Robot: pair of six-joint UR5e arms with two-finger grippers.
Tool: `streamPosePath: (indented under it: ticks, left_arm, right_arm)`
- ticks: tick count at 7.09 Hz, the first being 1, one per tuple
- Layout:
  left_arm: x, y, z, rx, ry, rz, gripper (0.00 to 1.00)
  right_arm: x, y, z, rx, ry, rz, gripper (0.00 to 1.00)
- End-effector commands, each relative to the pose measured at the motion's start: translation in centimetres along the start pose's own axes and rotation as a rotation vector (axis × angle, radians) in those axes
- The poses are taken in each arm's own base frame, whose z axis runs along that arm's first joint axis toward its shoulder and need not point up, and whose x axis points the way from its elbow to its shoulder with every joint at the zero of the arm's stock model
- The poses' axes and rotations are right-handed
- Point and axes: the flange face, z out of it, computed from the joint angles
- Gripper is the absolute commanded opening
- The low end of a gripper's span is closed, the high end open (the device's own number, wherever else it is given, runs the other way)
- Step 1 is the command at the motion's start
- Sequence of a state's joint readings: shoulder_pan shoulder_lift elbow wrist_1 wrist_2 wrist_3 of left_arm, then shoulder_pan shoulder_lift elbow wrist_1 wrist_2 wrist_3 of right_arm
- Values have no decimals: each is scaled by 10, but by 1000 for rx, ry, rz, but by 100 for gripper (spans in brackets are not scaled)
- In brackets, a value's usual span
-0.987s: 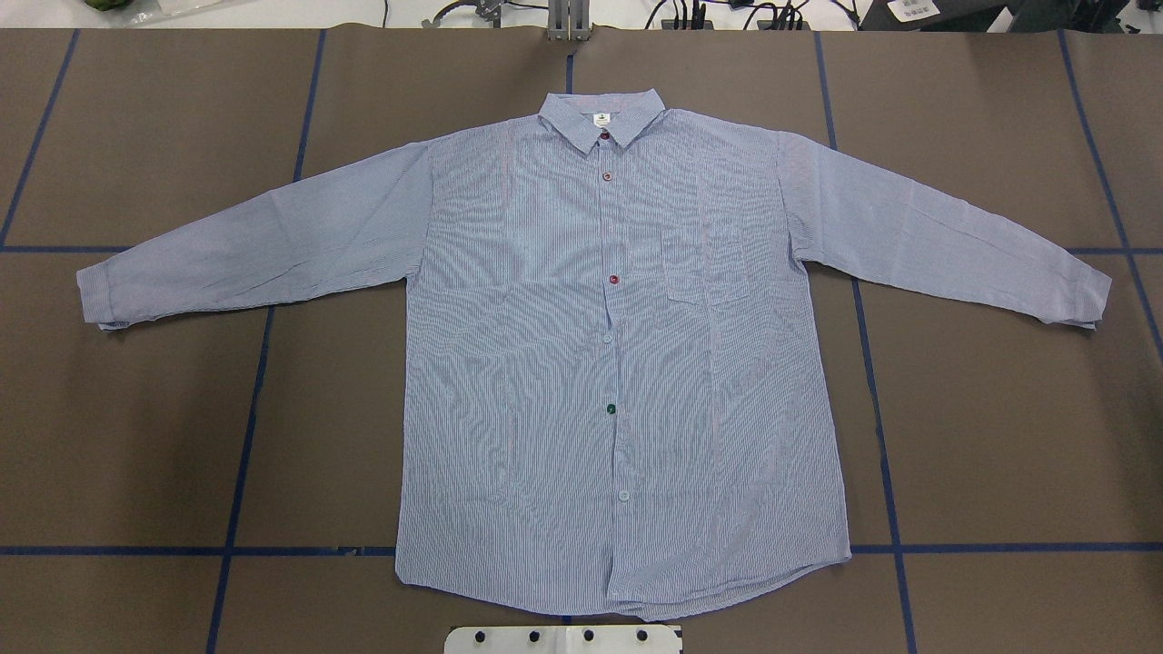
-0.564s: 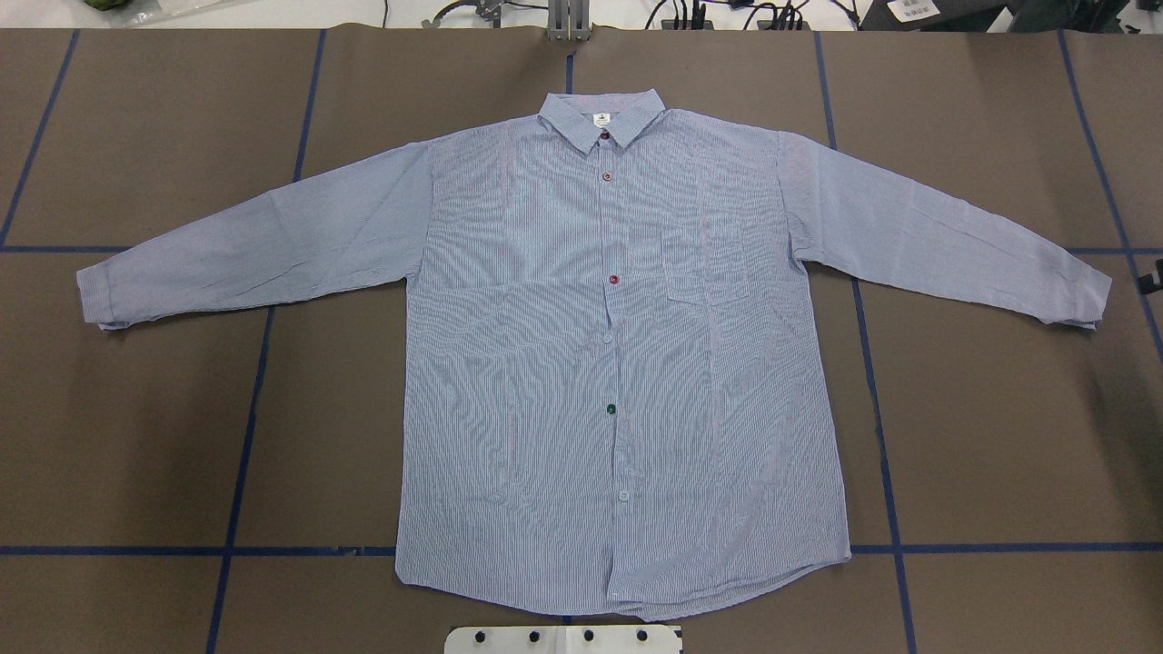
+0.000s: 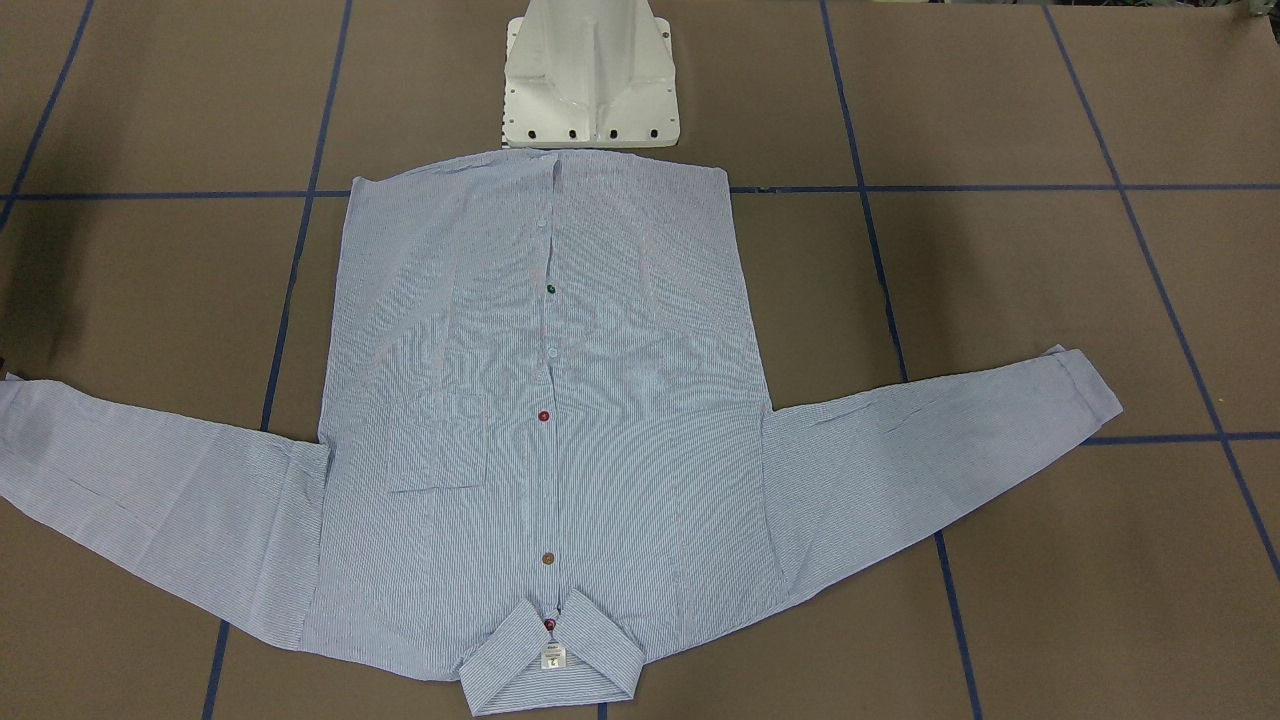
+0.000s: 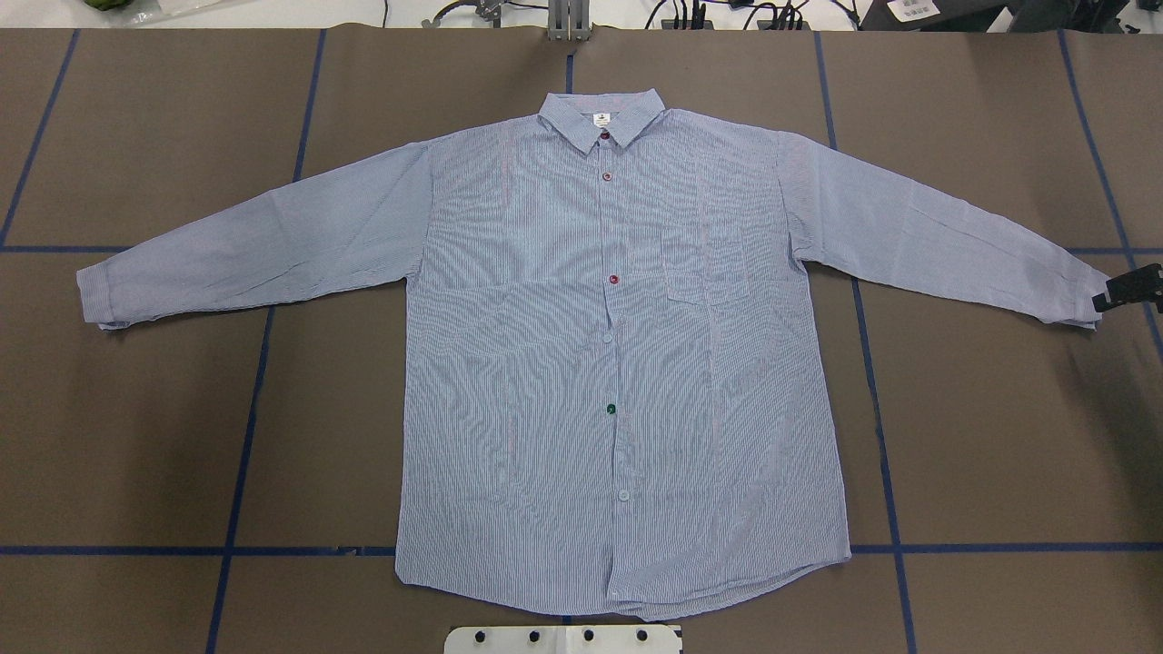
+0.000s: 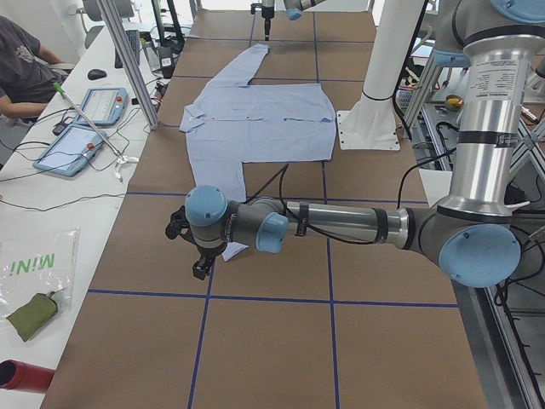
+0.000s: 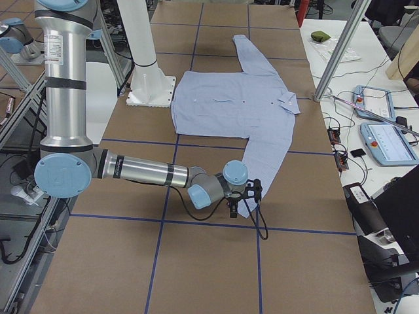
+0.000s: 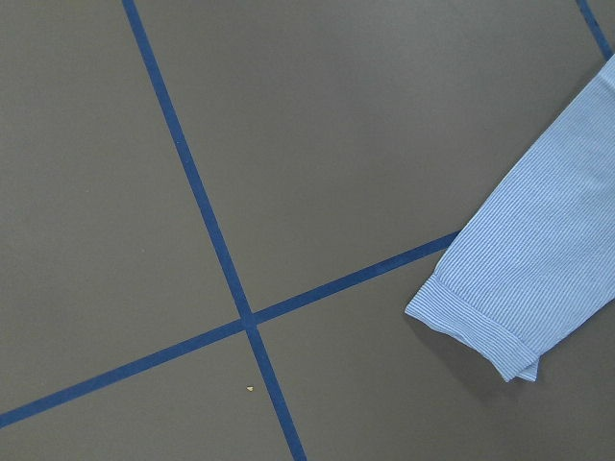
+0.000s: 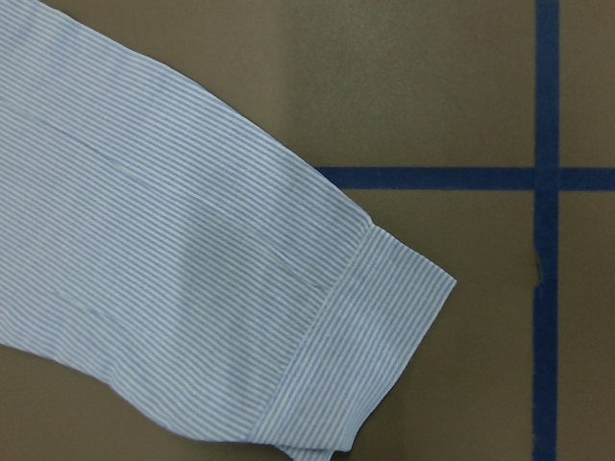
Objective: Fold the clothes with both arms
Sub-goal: 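Lower the right gripper onto the sleeve cuff nearest it and grasp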
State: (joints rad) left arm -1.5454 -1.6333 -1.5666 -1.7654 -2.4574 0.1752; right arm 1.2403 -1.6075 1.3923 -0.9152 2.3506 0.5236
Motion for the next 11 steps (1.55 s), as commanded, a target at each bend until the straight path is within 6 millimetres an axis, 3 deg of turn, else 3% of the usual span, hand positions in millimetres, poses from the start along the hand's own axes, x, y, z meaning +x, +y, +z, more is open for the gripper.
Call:
streamPosePath:
  ticks: [1, 2, 4, 11]
  left_arm:
    - [-1, 1, -1, 4, -1, 2, 100]
    - [-1, 2, -1, 3, -1, 3, 100]
    - [-1, 3, 0, 2, -1, 1, 100]
    - [-2, 3, -1, 3, -2, 0, 100]
  right_arm:
    - [-5, -7, 12, -17, 3, -10, 85]
    - [-6, -9, 15, -23, 3, -12, 76]
    - [-9, -10, 22, -34, 3, -19, 68]
    - [-3, 0, 30, -57, 10, -6, 57]
